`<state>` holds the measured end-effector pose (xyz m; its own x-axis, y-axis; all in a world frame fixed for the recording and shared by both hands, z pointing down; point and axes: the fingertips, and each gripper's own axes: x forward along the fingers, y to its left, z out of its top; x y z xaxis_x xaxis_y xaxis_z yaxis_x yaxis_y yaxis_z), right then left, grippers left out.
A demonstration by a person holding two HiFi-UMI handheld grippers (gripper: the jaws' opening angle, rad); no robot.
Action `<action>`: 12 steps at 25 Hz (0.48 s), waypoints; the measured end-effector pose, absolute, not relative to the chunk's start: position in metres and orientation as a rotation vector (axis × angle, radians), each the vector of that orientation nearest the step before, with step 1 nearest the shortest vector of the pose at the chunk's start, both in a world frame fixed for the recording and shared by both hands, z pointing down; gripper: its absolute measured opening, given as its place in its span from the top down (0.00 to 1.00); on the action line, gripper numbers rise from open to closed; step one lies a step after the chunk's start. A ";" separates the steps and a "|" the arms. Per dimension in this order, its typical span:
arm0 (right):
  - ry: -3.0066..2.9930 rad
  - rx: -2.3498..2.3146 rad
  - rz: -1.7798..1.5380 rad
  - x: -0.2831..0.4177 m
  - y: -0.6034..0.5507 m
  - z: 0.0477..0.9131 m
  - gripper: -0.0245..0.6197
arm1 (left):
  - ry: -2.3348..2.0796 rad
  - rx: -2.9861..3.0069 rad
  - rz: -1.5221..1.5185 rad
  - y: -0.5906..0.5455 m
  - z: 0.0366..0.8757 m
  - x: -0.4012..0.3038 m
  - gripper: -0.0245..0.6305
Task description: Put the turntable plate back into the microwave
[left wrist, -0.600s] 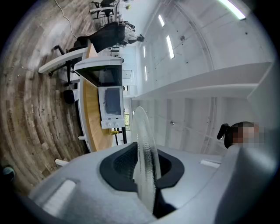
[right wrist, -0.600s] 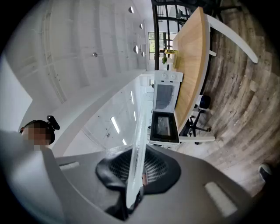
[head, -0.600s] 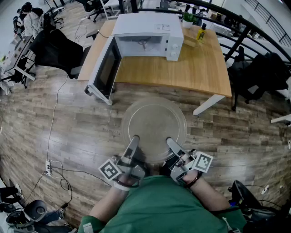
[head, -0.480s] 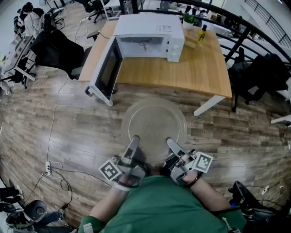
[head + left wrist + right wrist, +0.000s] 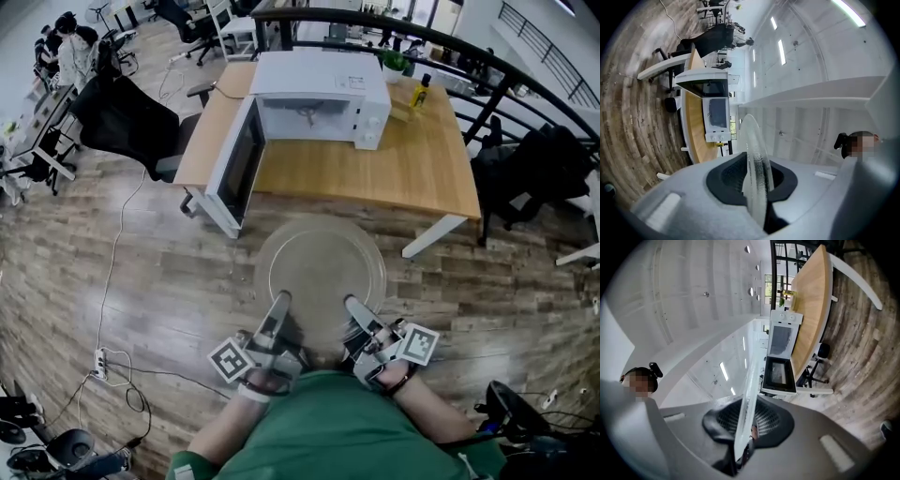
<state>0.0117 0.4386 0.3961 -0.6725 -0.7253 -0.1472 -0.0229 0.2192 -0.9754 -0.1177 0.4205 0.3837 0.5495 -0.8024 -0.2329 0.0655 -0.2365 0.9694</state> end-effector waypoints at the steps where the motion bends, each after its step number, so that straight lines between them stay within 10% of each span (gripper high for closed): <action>1: 1.892 -0.691 -1.497 0.006 0.438 0.395 0.89 | -0.632 1.617 -0.923 0.419 0.382 -0.123 0.90; 12: 1.892 -0.731 -1.444 -0.046 0.423 0.389 0.89 | -0.571 1.635 -0.913 0.398 0.378 -0.174 0.90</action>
